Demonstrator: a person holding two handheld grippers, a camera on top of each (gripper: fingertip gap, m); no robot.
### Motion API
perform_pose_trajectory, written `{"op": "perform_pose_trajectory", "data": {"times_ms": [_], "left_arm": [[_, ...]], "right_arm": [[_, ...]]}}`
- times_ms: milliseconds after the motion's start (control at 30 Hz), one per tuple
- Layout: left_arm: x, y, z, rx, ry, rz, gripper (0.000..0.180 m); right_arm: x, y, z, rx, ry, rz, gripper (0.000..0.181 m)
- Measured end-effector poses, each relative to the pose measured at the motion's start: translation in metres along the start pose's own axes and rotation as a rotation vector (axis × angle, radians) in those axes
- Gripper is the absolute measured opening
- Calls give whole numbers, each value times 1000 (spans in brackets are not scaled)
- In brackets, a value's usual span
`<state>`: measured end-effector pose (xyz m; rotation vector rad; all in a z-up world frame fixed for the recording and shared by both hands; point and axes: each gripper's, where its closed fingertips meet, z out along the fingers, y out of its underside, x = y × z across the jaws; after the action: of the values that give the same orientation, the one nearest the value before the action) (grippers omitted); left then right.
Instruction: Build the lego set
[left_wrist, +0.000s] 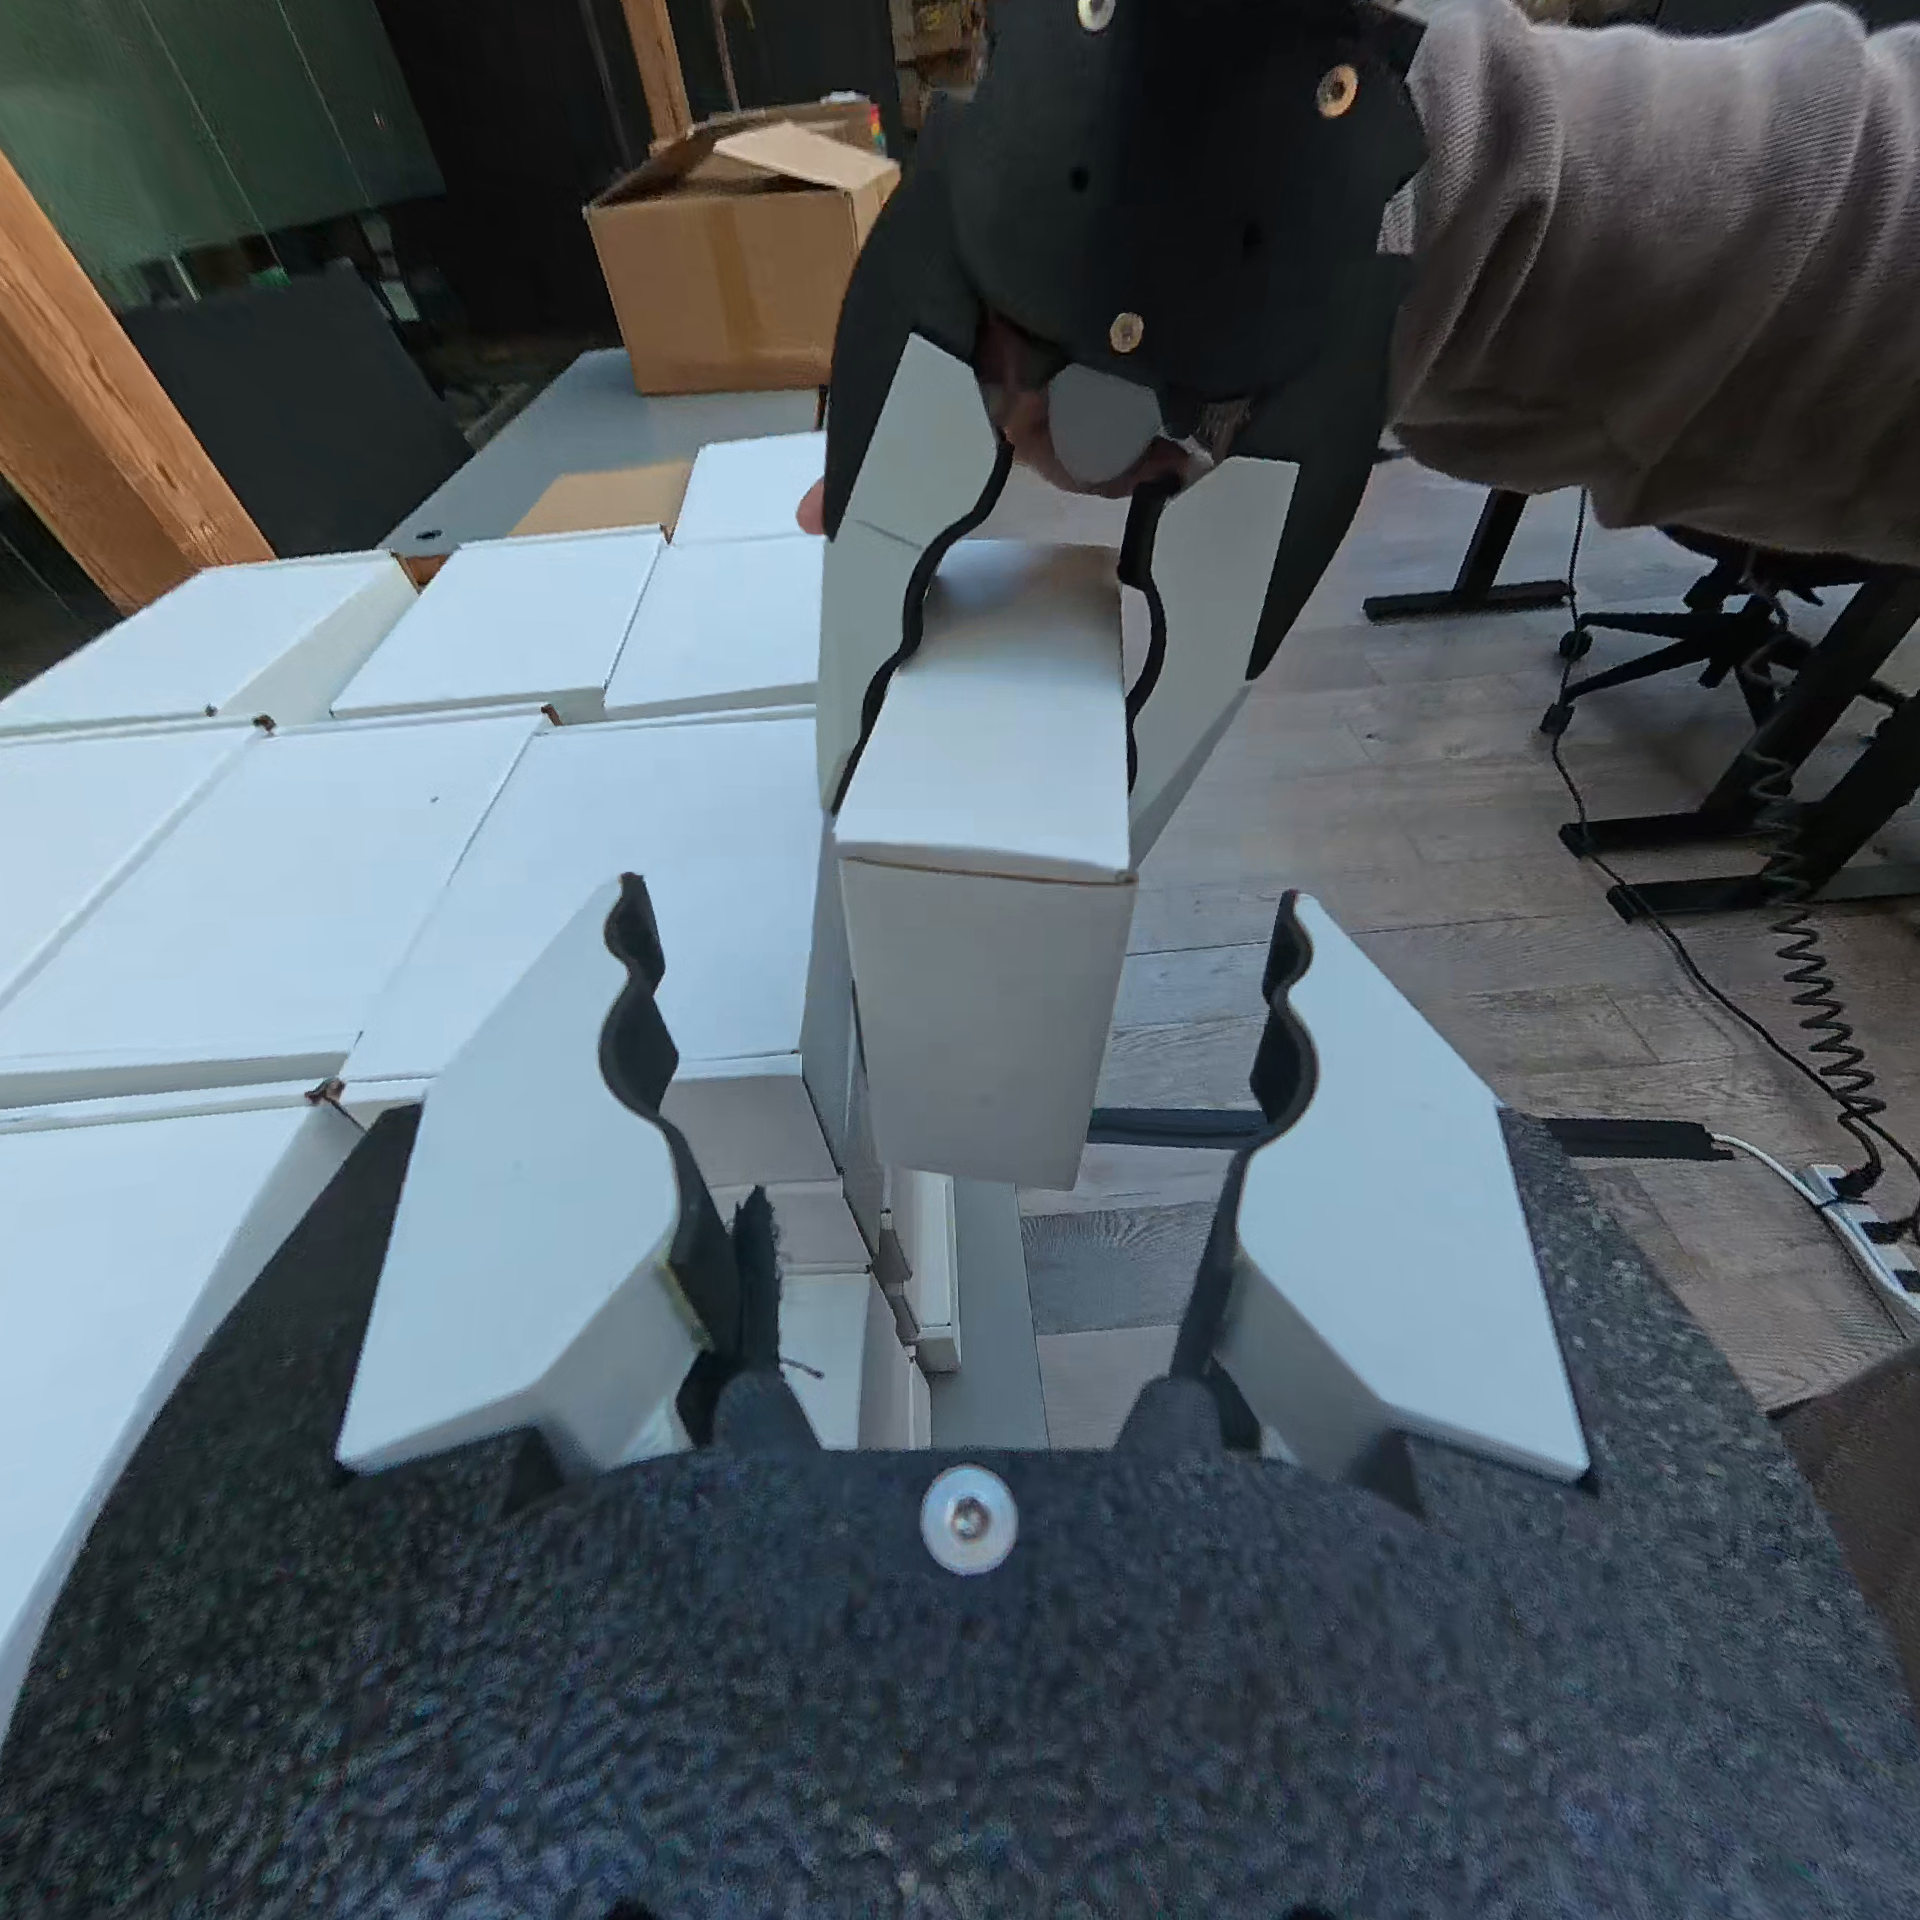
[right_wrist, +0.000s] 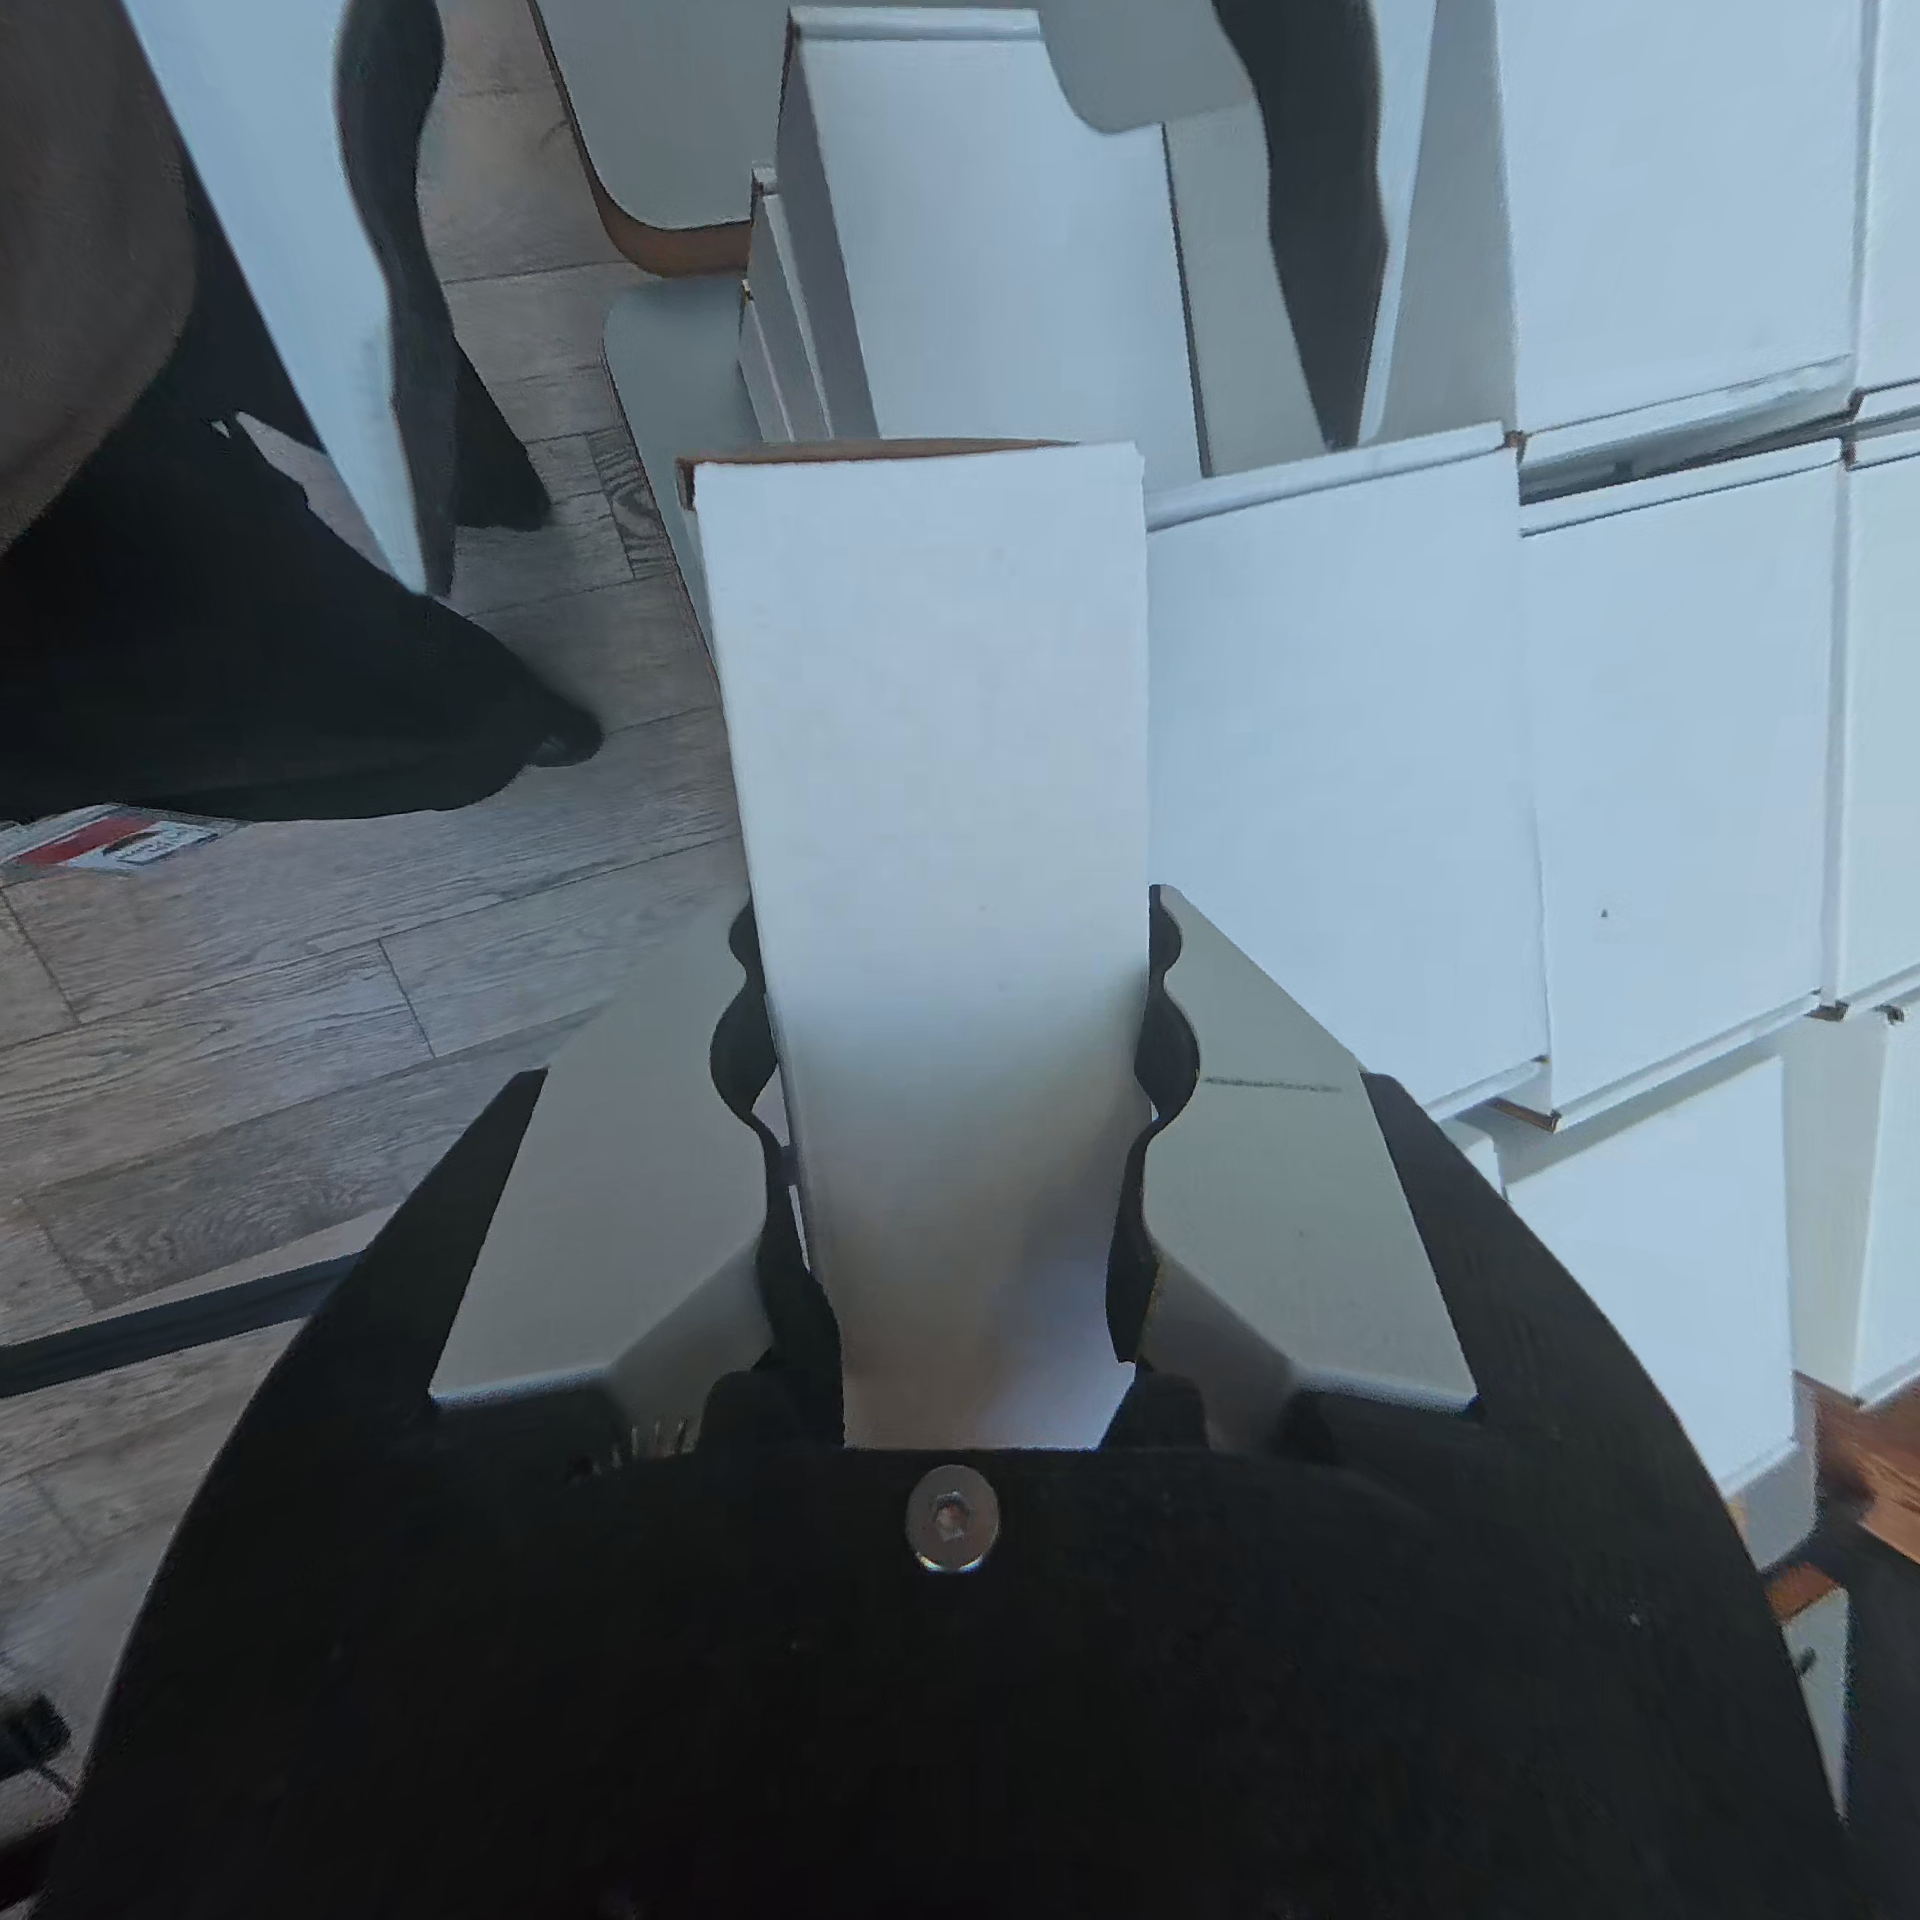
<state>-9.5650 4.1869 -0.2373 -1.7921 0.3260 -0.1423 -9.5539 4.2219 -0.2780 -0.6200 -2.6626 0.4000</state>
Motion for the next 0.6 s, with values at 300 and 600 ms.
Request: {"op": "perform_pose_trajectory", "data": {"times_ms": [300, 600], "left_arm": [[28, 1, -74, 134, 51, 204, 108], [28, 43, -142, 38, 178, -11, 64]], "right_arm": [[-42, -102, -34, 236, 229, -54, 69], [-48, -177, 16, 332, 78, 36, 76]]}}
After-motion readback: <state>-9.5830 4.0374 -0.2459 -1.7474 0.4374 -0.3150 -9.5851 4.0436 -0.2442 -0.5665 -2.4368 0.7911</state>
